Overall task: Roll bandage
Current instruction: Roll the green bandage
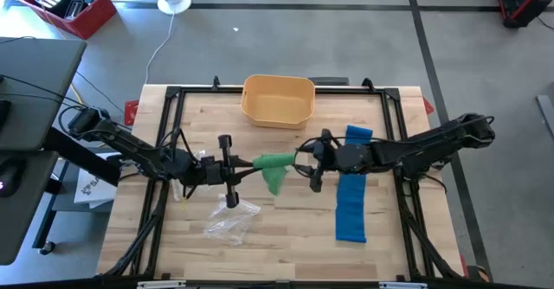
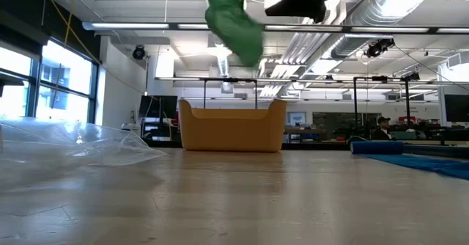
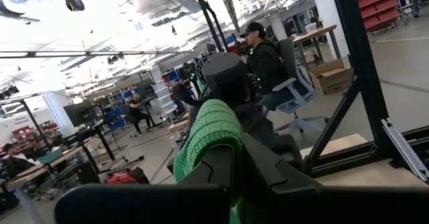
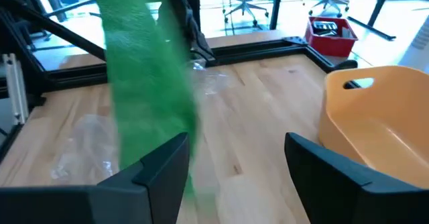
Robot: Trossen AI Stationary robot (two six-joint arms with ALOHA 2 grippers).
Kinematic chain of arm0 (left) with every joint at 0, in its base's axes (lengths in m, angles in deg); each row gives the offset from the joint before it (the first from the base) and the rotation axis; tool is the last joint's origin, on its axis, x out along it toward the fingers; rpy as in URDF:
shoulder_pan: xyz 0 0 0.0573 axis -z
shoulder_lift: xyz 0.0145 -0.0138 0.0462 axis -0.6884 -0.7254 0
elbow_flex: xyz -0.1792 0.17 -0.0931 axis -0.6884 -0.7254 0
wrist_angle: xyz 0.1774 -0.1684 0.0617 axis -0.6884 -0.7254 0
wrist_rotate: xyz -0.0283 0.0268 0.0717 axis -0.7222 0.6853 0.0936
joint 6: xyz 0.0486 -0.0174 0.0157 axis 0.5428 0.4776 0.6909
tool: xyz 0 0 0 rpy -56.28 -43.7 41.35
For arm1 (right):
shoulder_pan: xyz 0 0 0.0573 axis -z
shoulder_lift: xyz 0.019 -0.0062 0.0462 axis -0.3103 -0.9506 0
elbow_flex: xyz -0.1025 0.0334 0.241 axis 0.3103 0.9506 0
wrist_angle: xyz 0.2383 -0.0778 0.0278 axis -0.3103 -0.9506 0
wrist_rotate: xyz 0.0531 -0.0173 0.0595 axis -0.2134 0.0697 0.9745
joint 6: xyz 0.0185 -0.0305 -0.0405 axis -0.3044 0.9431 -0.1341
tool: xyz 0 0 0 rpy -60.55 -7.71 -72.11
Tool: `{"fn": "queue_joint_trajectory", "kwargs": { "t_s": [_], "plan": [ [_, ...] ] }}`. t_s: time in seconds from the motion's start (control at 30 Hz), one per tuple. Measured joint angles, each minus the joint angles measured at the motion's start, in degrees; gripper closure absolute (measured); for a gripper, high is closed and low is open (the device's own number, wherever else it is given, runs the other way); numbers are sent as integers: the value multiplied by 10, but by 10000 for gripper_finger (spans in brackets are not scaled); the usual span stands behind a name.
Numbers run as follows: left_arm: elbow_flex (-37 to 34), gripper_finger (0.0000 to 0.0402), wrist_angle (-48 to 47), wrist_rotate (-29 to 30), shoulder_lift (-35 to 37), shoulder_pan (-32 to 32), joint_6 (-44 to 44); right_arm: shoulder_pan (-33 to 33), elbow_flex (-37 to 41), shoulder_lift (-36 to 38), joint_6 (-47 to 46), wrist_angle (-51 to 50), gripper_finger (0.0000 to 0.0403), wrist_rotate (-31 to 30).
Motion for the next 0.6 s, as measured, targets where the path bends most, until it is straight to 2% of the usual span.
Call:
{"fn": "queue_joint_trajectory", "kwargs": {
  "t_s": [0.17, 0.3, 0.6],
  "plan": [
    [0, 396, -4, 0, 0, -1, -5, -18, 0, 6, 38, 9, 167, 8],
    [0, 396, -3, 0, 0, -3, -2, -31, 0, -2, 75, 52, 167, 45],
    [0, 396, -4, -4, 0, -3, -10, -21, 0, -78, 107, 187, 167, 51]
  ]
}}
